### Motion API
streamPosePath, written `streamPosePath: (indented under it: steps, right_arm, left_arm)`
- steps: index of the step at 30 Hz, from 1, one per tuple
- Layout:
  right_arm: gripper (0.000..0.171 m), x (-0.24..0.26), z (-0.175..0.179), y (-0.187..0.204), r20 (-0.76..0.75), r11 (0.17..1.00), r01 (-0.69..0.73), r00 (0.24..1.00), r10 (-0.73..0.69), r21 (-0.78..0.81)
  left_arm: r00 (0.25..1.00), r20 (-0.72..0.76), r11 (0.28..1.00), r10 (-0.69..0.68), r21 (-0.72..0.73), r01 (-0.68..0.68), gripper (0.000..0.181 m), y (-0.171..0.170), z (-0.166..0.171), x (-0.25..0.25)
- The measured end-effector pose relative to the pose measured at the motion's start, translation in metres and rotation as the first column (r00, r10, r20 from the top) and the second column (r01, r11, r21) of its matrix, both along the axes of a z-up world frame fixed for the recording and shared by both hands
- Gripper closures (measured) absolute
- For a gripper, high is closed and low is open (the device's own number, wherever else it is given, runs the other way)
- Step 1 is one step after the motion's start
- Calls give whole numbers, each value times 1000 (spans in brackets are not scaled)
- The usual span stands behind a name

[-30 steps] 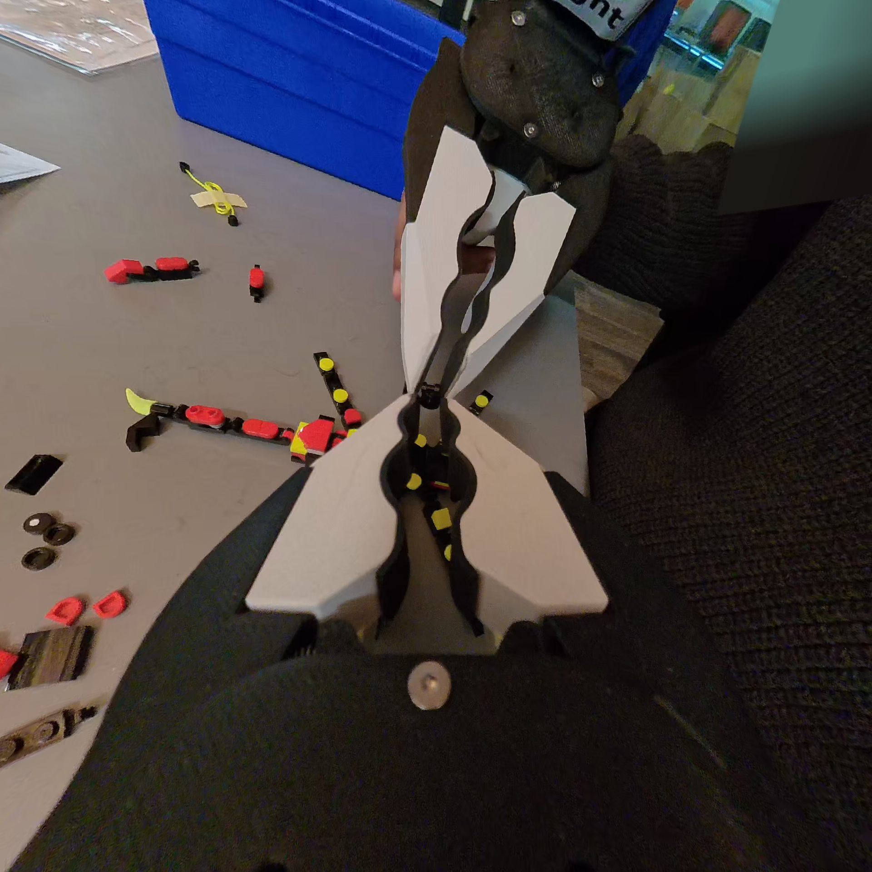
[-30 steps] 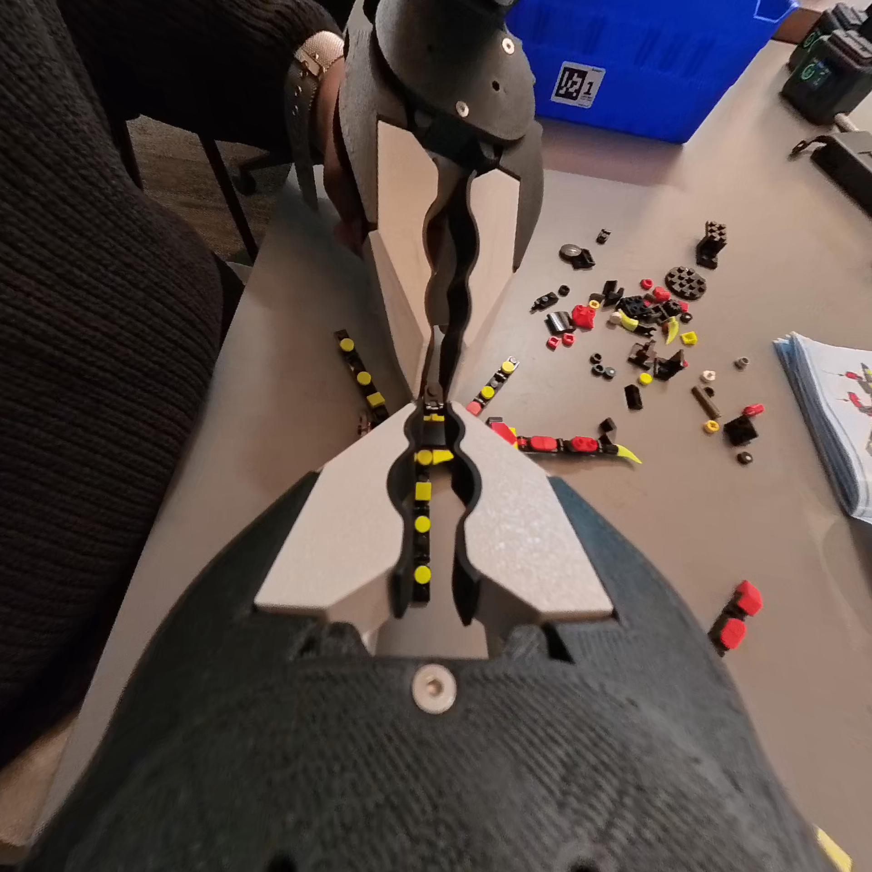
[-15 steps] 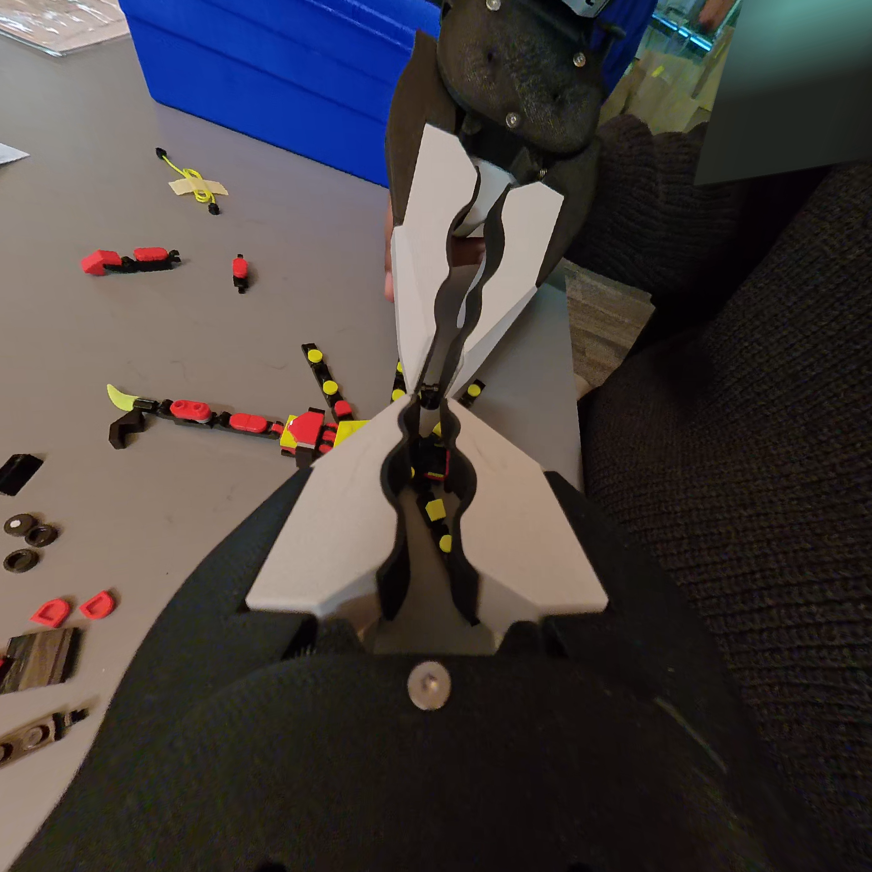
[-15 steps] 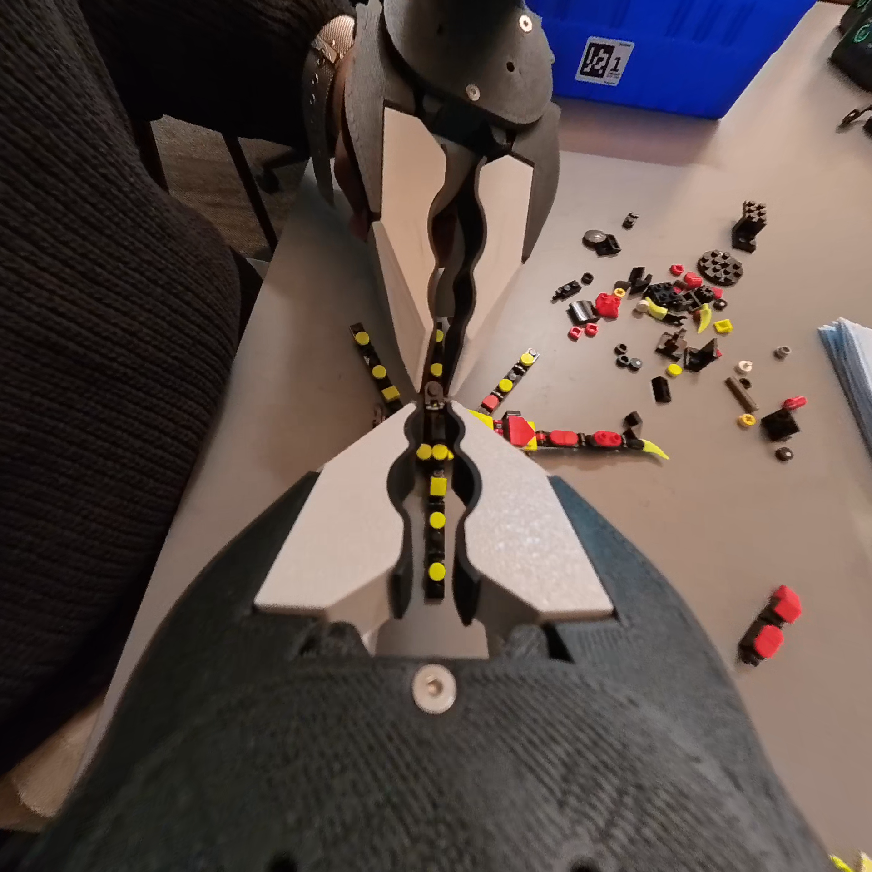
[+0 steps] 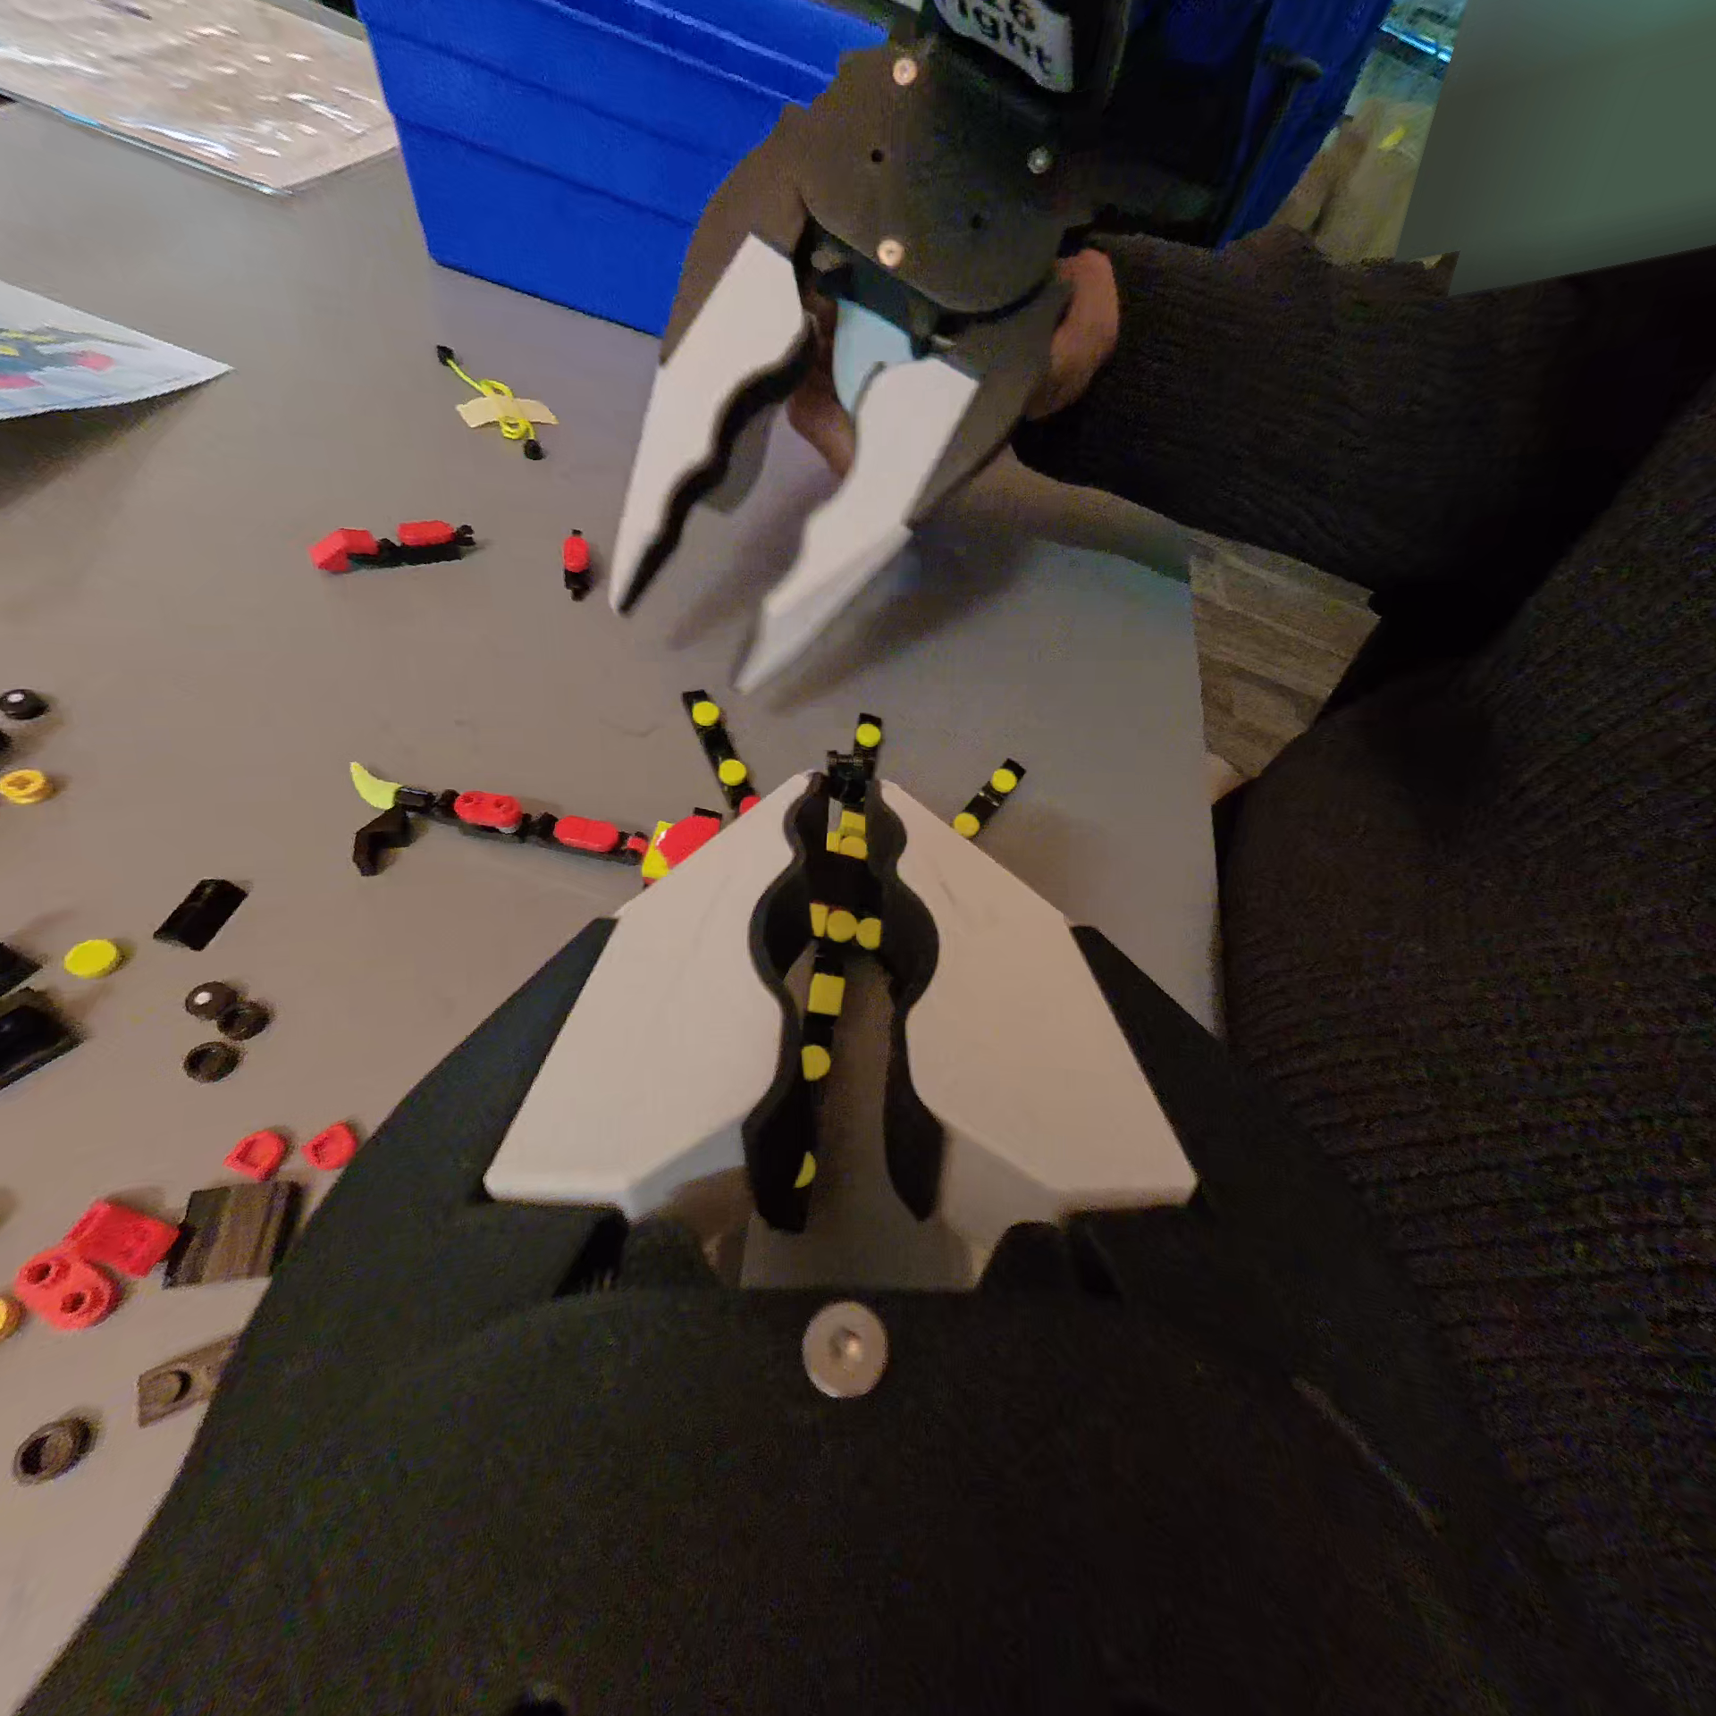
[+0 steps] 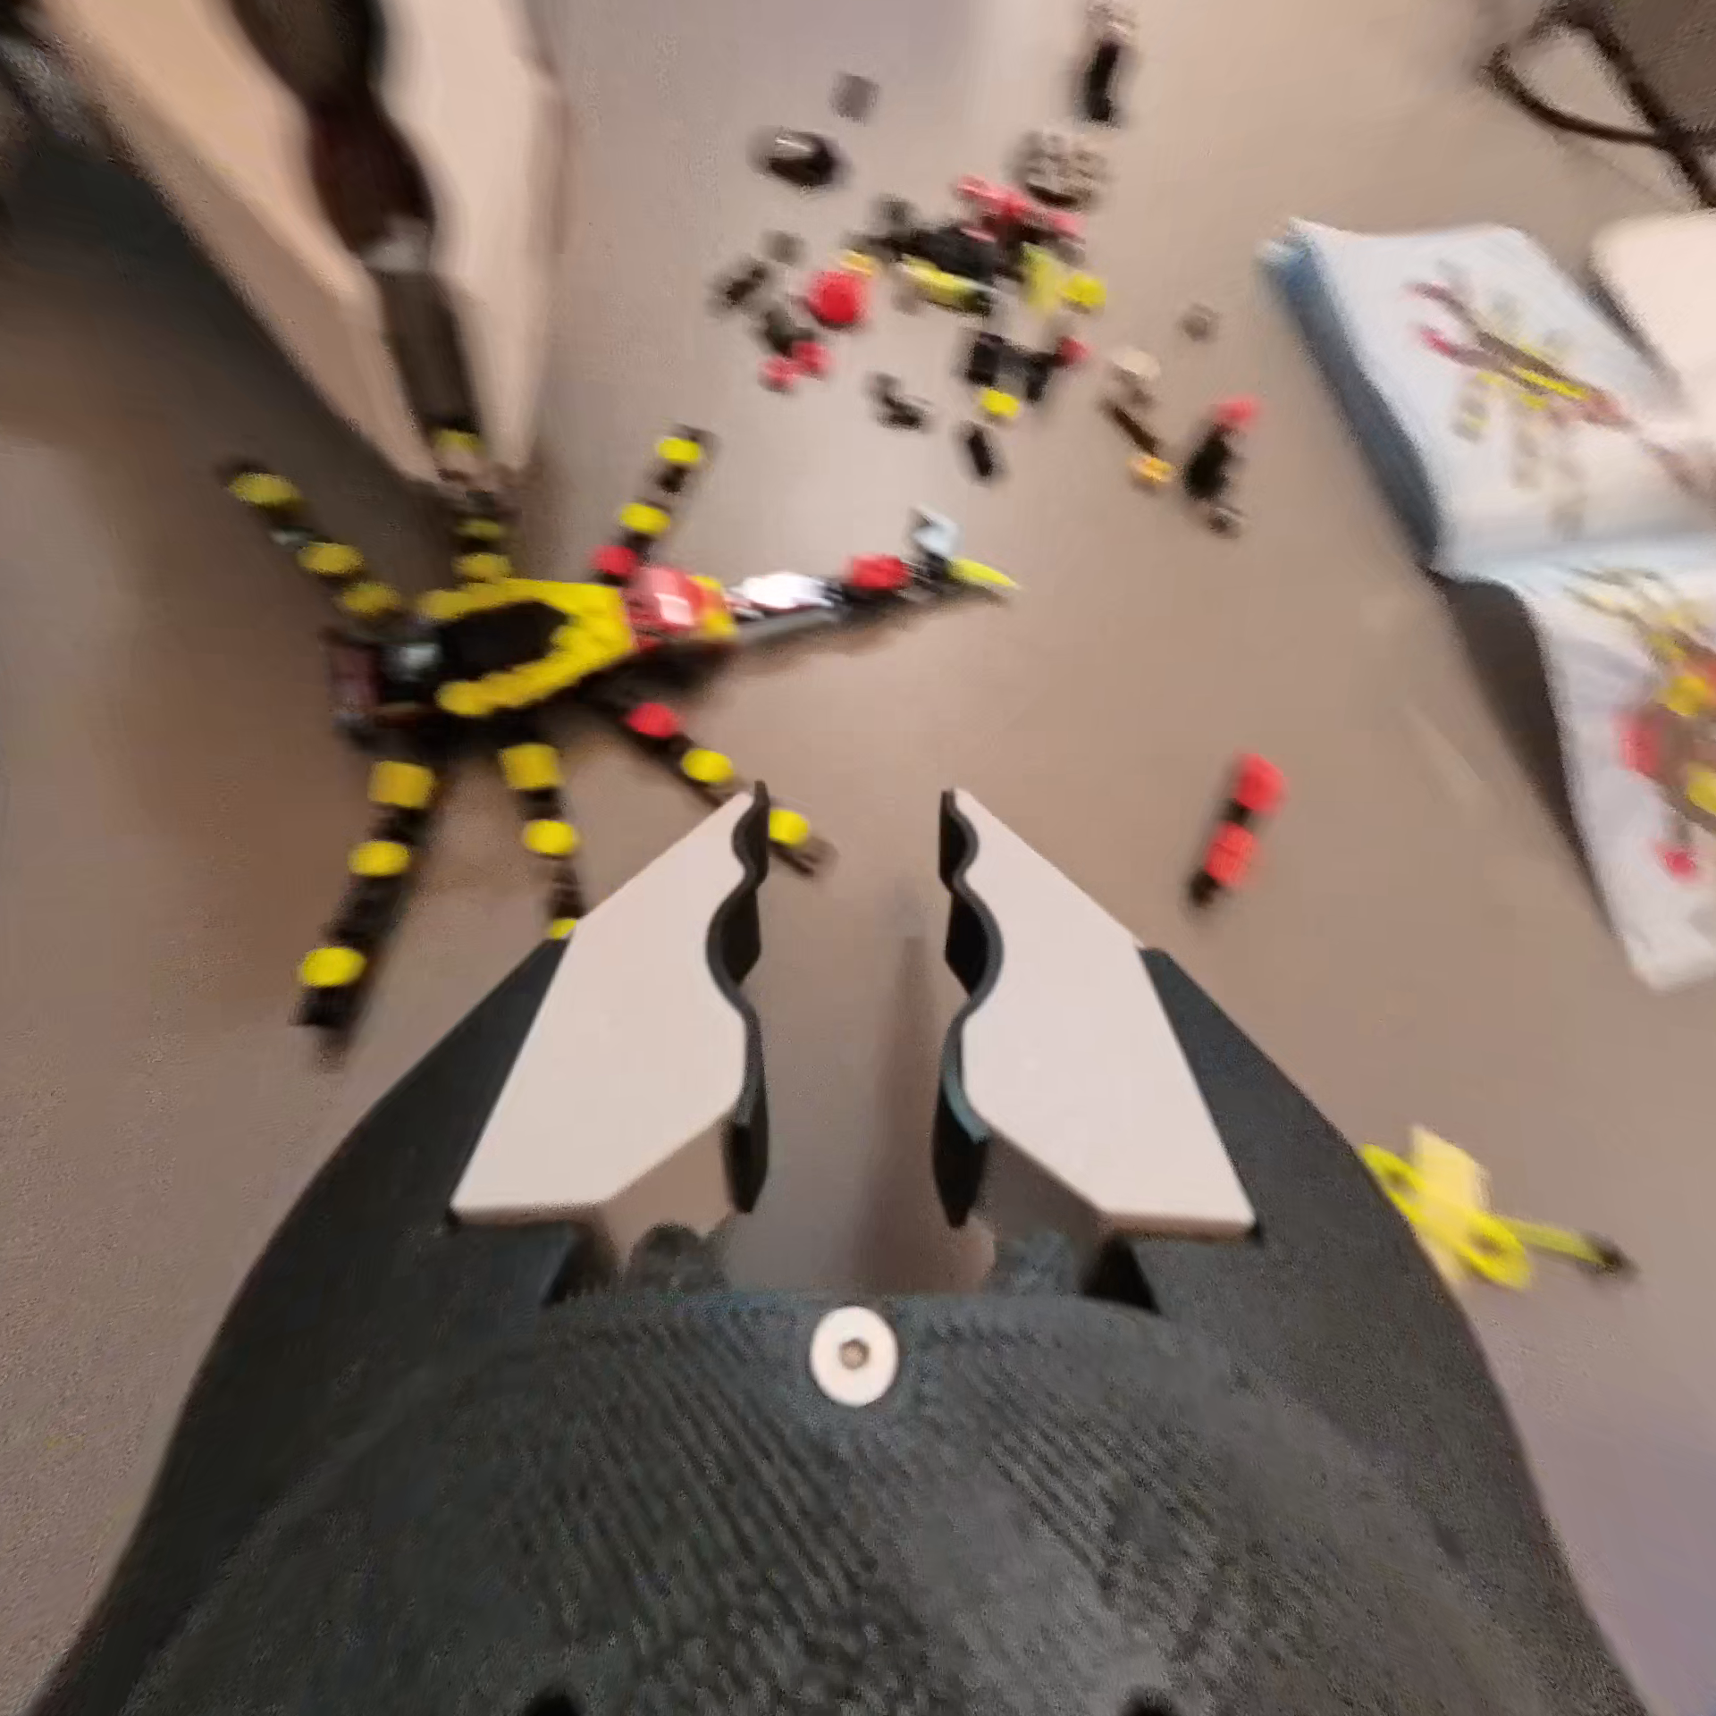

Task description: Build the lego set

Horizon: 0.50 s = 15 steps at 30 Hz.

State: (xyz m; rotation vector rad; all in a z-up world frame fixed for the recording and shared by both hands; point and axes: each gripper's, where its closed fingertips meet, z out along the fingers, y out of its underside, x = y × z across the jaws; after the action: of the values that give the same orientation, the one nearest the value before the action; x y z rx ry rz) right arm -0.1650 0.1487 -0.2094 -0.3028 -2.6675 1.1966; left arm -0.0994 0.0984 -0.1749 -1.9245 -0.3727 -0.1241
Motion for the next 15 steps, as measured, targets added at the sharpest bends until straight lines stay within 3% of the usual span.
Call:
streamPosePath:
  steps: [3, 6, 9, 15]
  right_arm:
    - [139, -31, 5, 25, -54, 991, 132, 990, -132, -5]
    - [140, -44, -3, 39, -52, 984, 178, 983, -176, 31]
    - [140, -47, -19, 45, -12, 977, 187, 982, -186, 106]
    - [157, -32, -24, 43, 70, 981, 146, 985, -155, 127]
  left_arm:
    - [1000, 0, 1000, 13, 20, -13, 176, -1, 3, -4]
    - [1000, 21, 999, 7, 52, -8, 176, 0, 6, -4]
    - [999, 44, 997, -6, 71, 3, 176, 0, 8, -3]
    - [999, 45, 998, -16, 65, 13, 176, 1, 7, 0]
